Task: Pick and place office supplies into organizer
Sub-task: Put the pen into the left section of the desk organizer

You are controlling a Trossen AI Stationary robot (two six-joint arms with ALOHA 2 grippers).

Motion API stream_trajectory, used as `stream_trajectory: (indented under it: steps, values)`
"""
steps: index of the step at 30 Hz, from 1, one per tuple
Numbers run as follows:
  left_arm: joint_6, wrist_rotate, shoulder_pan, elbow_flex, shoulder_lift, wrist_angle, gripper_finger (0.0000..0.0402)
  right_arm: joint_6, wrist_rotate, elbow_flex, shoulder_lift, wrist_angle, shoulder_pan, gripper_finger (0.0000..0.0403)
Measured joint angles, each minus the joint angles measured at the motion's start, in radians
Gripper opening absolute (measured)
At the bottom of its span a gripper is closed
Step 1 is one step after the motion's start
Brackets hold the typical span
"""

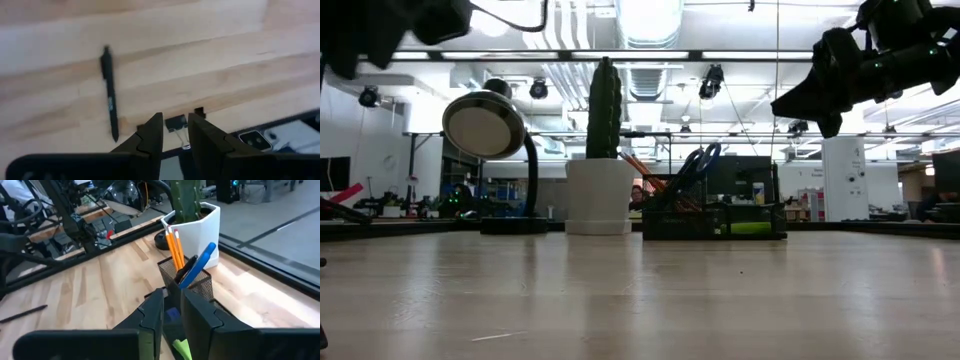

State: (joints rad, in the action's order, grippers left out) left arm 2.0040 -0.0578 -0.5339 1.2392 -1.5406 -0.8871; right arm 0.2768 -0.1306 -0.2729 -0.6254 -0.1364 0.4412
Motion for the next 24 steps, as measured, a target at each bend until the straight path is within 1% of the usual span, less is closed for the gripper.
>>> stream_trajectory:
  steps: [5,10,13,19,24]
  values:
    - [0.123,0.001,-0.038,-0.012,-0.010,-0.002,0.0074,0.007,0.002,0.000,-0.005,0.024,0.000,0.0057]
    - [0.097,-0.001,-0.074,-0.020,-0.048,-0.005,0.0074,0.090,0.002,0.005,-0.027,0.032,0.000,0.0057]
    - [0.118,-0.016,-0.086,-0.020,-0.072,0.013,0.0074,0.132,0.000,0.005,-0.031,0.028,0.000,0.0057]
    - [0.111,-0.025,-0.108,-0.020,-0.122,0.023,0.0074,0.139,-0.002,0.003,-0.029,0.029,-0.001,0.0057]
    - [0.112,-0.078,-0.143,-0.025,-0.156,0.019,0.0074,0.172,-0.008,0.002,-0.030,0.028,-0.001,0.0057]
